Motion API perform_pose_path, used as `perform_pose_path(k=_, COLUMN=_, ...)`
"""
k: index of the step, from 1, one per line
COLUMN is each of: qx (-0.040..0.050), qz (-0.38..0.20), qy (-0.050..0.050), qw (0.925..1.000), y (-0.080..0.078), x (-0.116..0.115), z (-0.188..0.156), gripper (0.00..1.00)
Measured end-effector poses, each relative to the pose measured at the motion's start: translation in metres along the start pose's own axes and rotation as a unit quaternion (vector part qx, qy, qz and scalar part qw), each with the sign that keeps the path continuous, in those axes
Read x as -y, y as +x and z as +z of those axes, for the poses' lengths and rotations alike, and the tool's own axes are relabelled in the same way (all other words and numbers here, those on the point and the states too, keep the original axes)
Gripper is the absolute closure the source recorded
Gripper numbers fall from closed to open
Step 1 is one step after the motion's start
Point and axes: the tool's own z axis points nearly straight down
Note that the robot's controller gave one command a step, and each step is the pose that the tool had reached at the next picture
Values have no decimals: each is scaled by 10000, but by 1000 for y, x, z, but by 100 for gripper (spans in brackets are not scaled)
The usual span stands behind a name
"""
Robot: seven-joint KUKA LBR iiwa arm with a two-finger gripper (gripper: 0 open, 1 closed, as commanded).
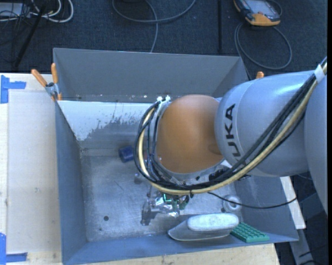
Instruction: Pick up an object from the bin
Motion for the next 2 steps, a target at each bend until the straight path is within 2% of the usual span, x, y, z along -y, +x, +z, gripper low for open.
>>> perform_pose_path(k=1, qx=57, qz=433, qy=-18, qw=9990, y=-6, x=56, z=107, gripper=0)
perform_pose_path(k=2, qx=49, qz=427, qy=-22, qw=9991, y=-7, x=55, z=103, gripper=100)
